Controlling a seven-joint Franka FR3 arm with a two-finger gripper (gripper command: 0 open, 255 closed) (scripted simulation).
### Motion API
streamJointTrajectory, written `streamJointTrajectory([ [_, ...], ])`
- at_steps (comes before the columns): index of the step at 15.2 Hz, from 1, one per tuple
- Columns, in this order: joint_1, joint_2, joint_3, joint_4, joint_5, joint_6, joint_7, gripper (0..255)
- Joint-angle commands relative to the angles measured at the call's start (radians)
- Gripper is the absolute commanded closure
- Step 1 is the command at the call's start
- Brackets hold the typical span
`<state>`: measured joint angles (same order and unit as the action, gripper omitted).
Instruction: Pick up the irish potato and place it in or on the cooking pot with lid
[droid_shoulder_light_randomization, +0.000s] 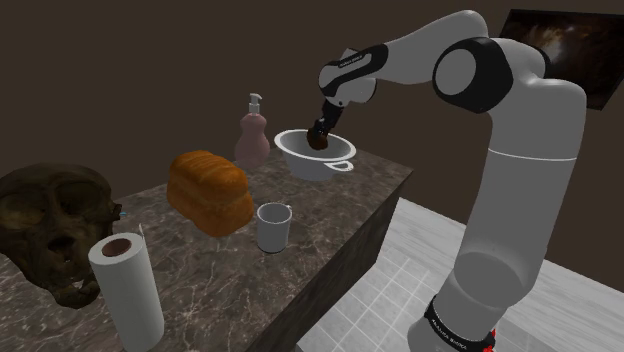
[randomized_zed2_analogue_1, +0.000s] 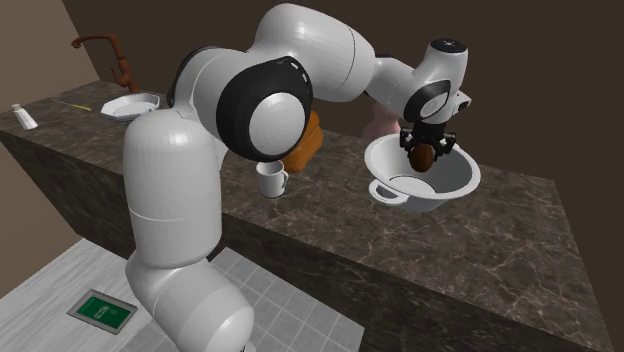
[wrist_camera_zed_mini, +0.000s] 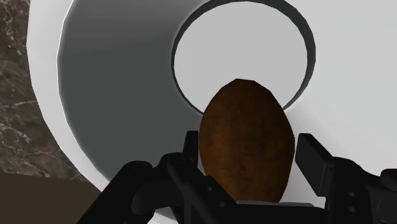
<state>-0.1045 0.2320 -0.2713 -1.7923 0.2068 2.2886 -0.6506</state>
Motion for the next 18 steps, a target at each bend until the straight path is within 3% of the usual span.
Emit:
streamJointTrajectory([
  [1, 0.000, 0.000, 0.000, 0.000, 0.000, 0.000, 0.000, 0],
  [6, 0.000, 0.000, 0.000, 0.000, 0.000, 0.000, 0.000, 0],
  [10, 0.004, -0.073, -0.010, 0.026, -0.033, -0.095, 0.020, 0],
  [18, 0.004, -0.073, -0.010, 0.026, -0.033, -0.095, 0.020, 0],
])
